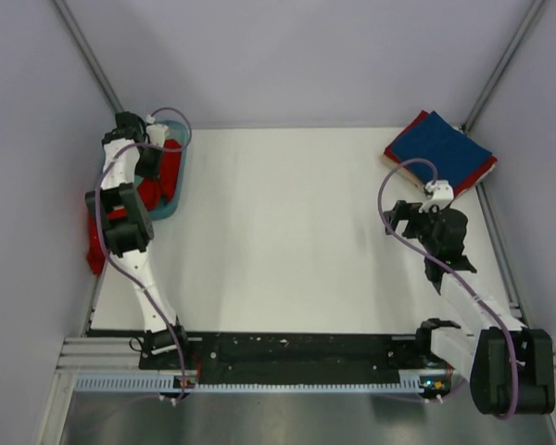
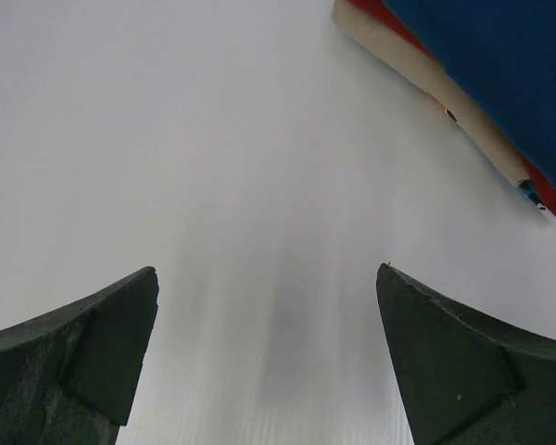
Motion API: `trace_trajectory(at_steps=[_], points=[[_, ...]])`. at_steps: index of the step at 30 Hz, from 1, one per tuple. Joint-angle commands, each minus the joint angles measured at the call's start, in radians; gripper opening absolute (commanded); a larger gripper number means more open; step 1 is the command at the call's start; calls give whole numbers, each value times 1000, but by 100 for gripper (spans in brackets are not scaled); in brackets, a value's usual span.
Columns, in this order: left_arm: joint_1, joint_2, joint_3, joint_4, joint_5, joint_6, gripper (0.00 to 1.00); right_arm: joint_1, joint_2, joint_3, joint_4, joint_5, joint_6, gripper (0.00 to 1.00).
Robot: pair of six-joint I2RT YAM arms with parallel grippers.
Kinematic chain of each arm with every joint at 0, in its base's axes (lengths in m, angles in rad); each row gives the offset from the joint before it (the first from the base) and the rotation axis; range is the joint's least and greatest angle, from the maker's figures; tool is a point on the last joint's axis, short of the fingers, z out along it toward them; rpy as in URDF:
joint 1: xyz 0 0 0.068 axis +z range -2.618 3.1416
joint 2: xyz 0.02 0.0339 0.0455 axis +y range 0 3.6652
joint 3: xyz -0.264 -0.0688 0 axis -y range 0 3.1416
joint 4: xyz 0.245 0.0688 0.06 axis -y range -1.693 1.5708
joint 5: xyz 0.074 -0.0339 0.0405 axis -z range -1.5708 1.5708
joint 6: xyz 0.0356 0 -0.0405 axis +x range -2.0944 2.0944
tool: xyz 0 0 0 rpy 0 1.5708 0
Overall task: Fold and stack the t-shirts
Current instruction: Grab crumpled tshirt from bin with the left arm, then move the tshirt to the center of the board
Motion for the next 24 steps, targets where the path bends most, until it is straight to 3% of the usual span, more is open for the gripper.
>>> trace_trajectory(at_steps=[1, 7, 9, 13, 16, 24], points=[[-1, -319, -71, 133, 40, -45, 0, -3, -31, 69, 7, 4, -5, 99], [-58, -678, -164, 161, 247, 21, 0, -3, -65, 95, -4, -33, 6, 99], [-86, -819, -199, 143, 382, 68, 0, -3, -81, 92, 0, -41, 10, 99], [-226, -1058, -306, 123, 530, 153, 0, -3, -105, 88, 19, -64, 26, 99], [-351, -1048, -190, -95, 663, 152, 0, -3, -103, 95, 33, -108, 44, 99], [-504, -982, -423, -32, 669, 142, 0, -3, -88, 144, 22, -238, 96, 99]])
